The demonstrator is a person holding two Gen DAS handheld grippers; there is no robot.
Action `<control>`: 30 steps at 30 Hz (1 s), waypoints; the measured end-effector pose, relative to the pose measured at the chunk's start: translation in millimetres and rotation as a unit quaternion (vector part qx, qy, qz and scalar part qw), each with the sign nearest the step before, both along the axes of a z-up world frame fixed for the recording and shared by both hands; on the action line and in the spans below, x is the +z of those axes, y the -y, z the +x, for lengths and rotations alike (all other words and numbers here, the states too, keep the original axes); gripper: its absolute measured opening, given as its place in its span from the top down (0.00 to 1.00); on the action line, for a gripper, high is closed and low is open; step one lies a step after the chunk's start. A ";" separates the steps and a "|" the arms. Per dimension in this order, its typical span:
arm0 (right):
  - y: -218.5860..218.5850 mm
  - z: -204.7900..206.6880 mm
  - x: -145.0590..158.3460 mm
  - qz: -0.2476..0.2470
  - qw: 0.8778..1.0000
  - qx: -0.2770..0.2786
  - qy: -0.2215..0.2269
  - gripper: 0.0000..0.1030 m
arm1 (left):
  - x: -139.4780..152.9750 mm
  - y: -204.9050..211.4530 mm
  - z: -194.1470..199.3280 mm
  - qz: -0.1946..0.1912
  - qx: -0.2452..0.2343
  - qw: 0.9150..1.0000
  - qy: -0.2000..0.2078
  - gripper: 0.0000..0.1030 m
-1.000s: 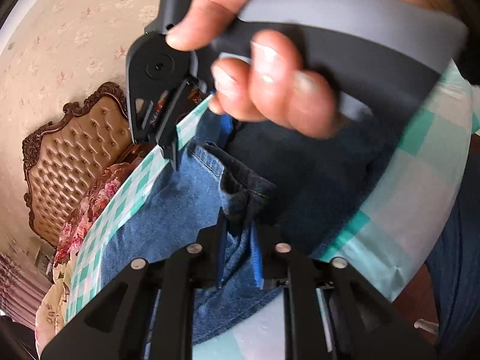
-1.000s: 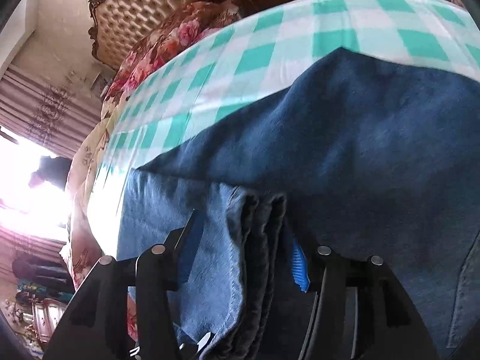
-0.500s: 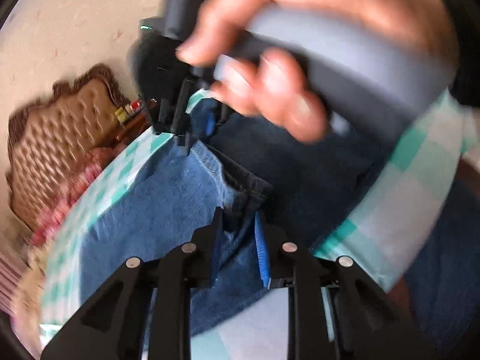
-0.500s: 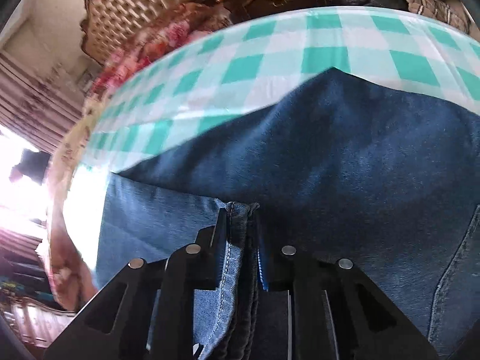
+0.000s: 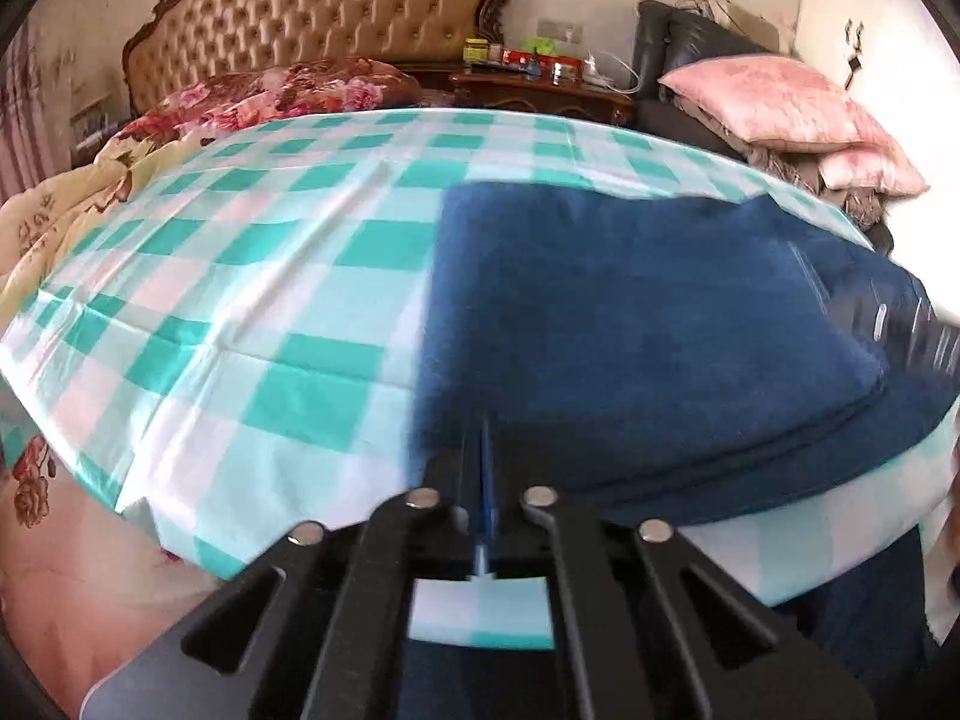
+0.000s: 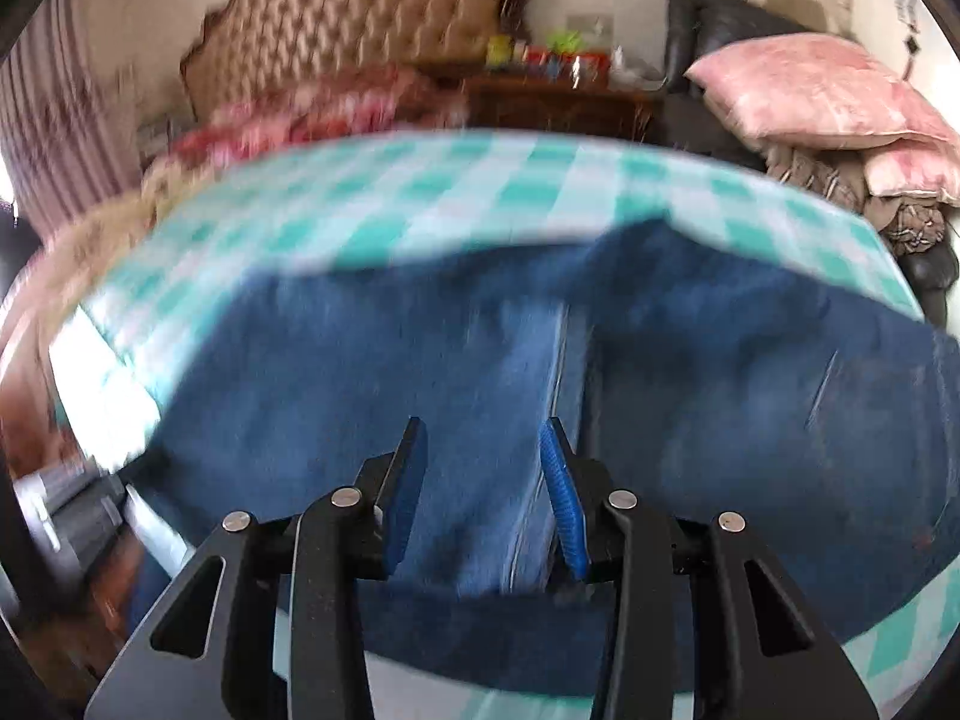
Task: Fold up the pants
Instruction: 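Fold the leg hems over onto the waistband half and release both tools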
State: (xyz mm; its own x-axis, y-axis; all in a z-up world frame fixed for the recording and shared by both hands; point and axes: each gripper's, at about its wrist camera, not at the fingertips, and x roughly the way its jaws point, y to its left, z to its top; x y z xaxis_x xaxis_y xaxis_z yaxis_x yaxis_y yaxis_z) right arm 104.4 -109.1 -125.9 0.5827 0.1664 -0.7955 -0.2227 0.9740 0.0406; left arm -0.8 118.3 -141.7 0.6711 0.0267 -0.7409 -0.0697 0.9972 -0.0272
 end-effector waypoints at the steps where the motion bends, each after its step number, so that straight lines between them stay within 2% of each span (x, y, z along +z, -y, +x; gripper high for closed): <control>1: -0.3 0.5 -4.4 -0.009 1.000 -0.005 -0.008 0.61 | 6.0 0.4 2.5 0.024 0.012 1.000 0.005 0.98; 2: 0.8 1.0 -8.1 -0.012 1.000 -0.005 -0.010 0.61 | 15.9 -2.3 8.3 0.036 0.012 0.999 0.019 0.98; 3: -0.3 0.2 -8.4 -0.014 1.000 0.000 -0.005 0.58 | 28.2 -2.8 16.2 0.026 0.003 0.999 0.033 0.94; 4: -0.9 -1.3 -8.5 -0.019 1.000 0.002 -0.006 0.55 | 34.1 -3.2 23.0 0.015 -0.003 0.999 0.035 0.82; 6: -7.5 -4.6 -10.7 -0.034 0.999 0.003 -0.006 0.49 | 42.0 1.2 46.2 -0.043 -0.050 0.998 0.022 0.63; 7: -11.7 -5.8 -12.0 -0.044 0.999 0.004 -0.004 0.45 | 44.0 7.3 61.7 -0.061 -0.076 0.995 0.022 0.63; 8: -14.0 -8.4 -12.9 -0.053 0.999 0.004 -0.001 0.45 | 43.0 10.0 74.9 -0.063 -0.084 0.994 0.021 0.65; 11: -17.4 -9.7 -15.3 -0.064 0.998 -0.005 0.005 0.44 | 25.1 9.7 121.7 -0.064 -0.087 0.994 -0.032 0.83; 13: -17.2 -8.9 -16.2 -0.063 0.998 -0.007 0.002 0.44 | 5.4 4.6 147.0 -0.057 -0.082 0.992 -0.071 0.88; 14: -15.9 -8.2 -15.6 -0.062 0.998 -0.007 0.000 0.44 | -0.9 -2.6 154.8 -0.058 -0.070 0.993 -0.081 0.98; 15: -15.7 -7.9 -15.3 -0.062 0.998 -0.008 -0.001 0.43 | 0.1 -11.6 157.7 -0.078 -0.069 0.992 -0.075 0.98; 17: -15.8 -8.1 -15.6 -0.061 0.998 -0.010 -0.002 0.43 | 6.3 -22.9 161.6 -0.057 -0.040 0.996 -0.060 0.98; 19: -17.5 -8.0 -16.3 -0.065 0.998 -0.011 0.000 0.42 | 14.0 -33.2 155.5 -0.055 -0.018 0.997 -0.049 0.98; 23: -17.5 -8.0 -15.9 -0.064 0.998 -0.013 0.001 0.42 | 26.4 -33.6 118.0 -0.085 -0.043 0.995 -0.017 0.95; 25: -17.7 -8.1 -15.8 -0.064 0.998 -0.013 0.001 0.42 | 16.3 -27.8 101.0 -0.082 -0.054 0.995 -0.023 0.86; 27: -18.0 -7.9 -15.9 -0.065 0.998 -0.012 0.001 0.42 | 0.8 -26.3 93.8 -0.031 -0.028 0.998 -0.037 0.85; 30: -18.1 -7.3 -16.3 -0.066 0.998 -0.012 0.000 0.42 | -1.5 -45.8 74.5 -0.035 0.036 0.998 -0.031 0.82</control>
